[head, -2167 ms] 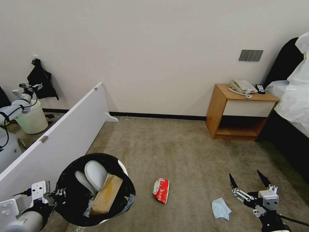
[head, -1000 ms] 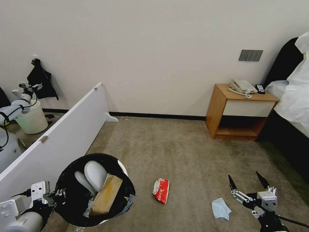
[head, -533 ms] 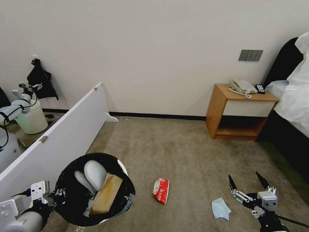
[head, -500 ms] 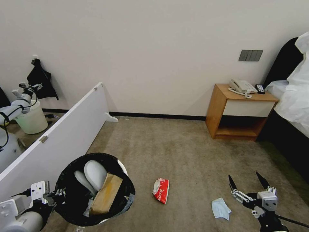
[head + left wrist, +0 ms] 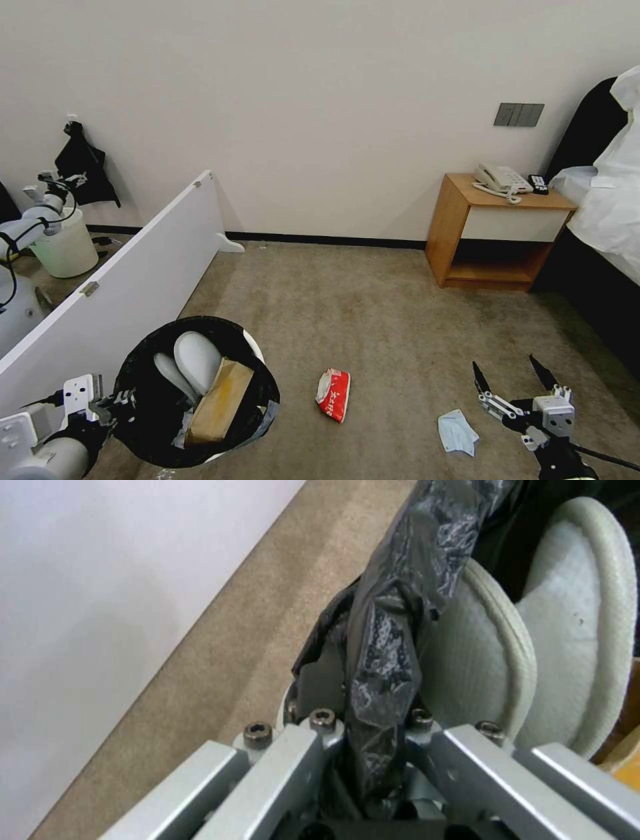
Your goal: Pick up the trash bin, then pick up the garbage from the floor and place it into the trash bin.
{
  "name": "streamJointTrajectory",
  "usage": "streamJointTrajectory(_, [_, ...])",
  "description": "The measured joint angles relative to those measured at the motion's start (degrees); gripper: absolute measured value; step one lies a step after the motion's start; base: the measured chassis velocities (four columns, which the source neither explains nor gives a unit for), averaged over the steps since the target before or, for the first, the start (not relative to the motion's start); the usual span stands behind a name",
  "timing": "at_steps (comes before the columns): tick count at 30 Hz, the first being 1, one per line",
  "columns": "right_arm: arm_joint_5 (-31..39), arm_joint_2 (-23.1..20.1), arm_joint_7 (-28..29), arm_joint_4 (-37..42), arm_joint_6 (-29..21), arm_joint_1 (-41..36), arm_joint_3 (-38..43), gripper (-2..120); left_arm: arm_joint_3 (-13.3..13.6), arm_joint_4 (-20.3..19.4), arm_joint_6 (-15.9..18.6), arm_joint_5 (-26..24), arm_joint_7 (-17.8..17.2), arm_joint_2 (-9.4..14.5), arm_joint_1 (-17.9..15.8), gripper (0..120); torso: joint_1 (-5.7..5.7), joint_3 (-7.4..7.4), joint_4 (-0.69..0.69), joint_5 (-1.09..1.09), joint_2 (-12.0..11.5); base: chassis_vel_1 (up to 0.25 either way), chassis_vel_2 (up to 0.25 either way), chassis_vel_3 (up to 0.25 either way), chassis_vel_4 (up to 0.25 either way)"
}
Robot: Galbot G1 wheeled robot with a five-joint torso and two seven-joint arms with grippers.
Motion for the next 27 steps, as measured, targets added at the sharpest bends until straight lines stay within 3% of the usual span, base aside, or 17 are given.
streamJointTrajectory(27, [0.47,-0.15,-0.44,-0.15,-0.02,0.23,0.2,100,-0.05,0.1,-0.06,0.1,0.04,0.05,-0.1,3,0.0,0.0,0.0,0.0,0.0,-0.013,0.012,0.011,-0.011])
